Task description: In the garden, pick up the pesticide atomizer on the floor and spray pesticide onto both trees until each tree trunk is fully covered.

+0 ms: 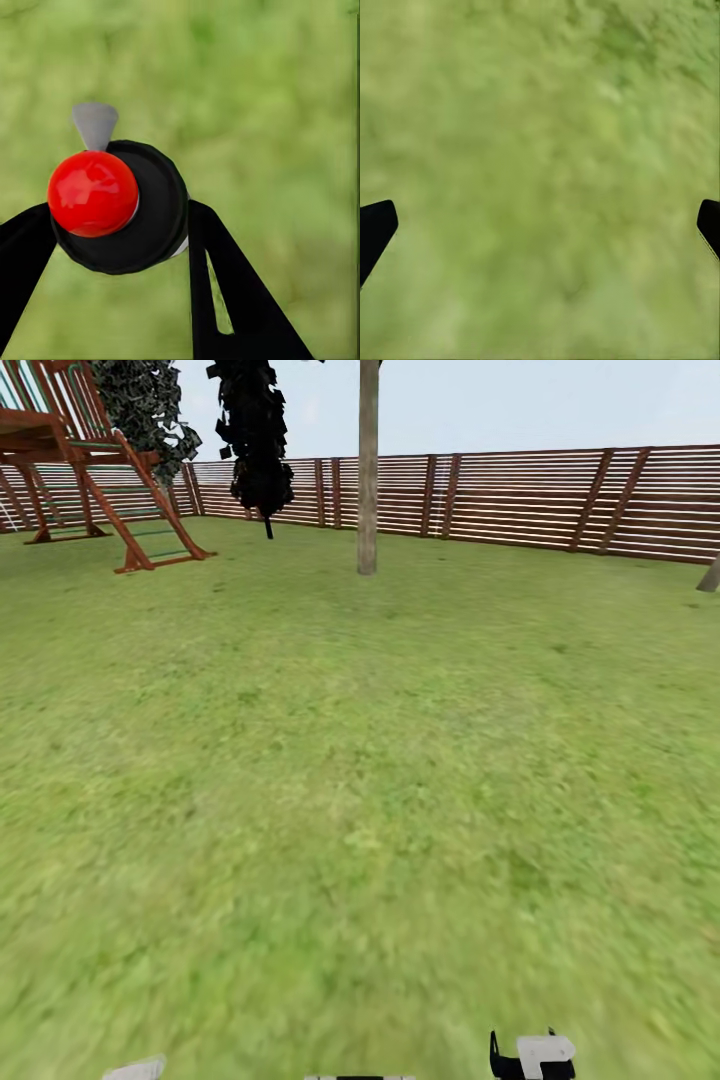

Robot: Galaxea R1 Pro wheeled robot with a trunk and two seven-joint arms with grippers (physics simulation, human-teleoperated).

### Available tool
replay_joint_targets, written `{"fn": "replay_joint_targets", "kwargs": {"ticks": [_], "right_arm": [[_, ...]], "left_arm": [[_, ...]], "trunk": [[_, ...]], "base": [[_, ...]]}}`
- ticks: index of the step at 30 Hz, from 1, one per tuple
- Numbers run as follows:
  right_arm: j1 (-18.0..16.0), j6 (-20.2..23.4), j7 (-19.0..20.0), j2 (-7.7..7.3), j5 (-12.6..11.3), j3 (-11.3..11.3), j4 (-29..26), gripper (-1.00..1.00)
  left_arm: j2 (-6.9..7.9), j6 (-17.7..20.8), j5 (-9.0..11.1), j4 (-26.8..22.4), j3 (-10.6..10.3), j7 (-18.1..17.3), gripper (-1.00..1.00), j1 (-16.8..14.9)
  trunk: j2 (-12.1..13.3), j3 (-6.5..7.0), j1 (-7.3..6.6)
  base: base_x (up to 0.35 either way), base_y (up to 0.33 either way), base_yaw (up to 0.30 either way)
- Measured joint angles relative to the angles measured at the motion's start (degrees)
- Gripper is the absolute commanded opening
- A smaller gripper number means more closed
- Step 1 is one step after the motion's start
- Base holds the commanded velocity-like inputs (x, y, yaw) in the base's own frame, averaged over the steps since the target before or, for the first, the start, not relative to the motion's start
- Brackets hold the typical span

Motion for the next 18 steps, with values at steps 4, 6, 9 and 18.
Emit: {"fn": "replay_joint_targets", "kwargs": {"ticks": [4,6,9,18], "right_arm": [[0.00,-0.01,0.00,0.00,0.00,0.00,0.00,1.00],[0.00,-0.01,0.00,0.00,0.00,0.00,0.00,1.00],[0.00,-0.01,0.00,0.00,0.00,0.00,0.00,1.00],[0.00,-0.01,0.00,0.00,0.00,0.00,0.00,1.00]], "left_arm": [[0.00,0.02,0.01,0.00,0.00,0.01,-1.00,0.00],[0.00,0.06,-0.01,0.00,0.00,0.01,-1.00,0.00],[0.00,0.06,-0.02,0.00,0.00,0.03,-1.00,0.00],[0.00,0.03,0.00,0.00,0.00,0.01,-1.00,0.00]], "trunk": [[0.00,0.00,0.00],[0.00,0.00,0.00],[0.00,0.00,0.00],[0.00,0.00,0.00]], "base": [[0.340,0.000,0.000],[0.340,0.000,0.000],[0.340,0.000,0.000],[0.340,0.000,0.000]]}}
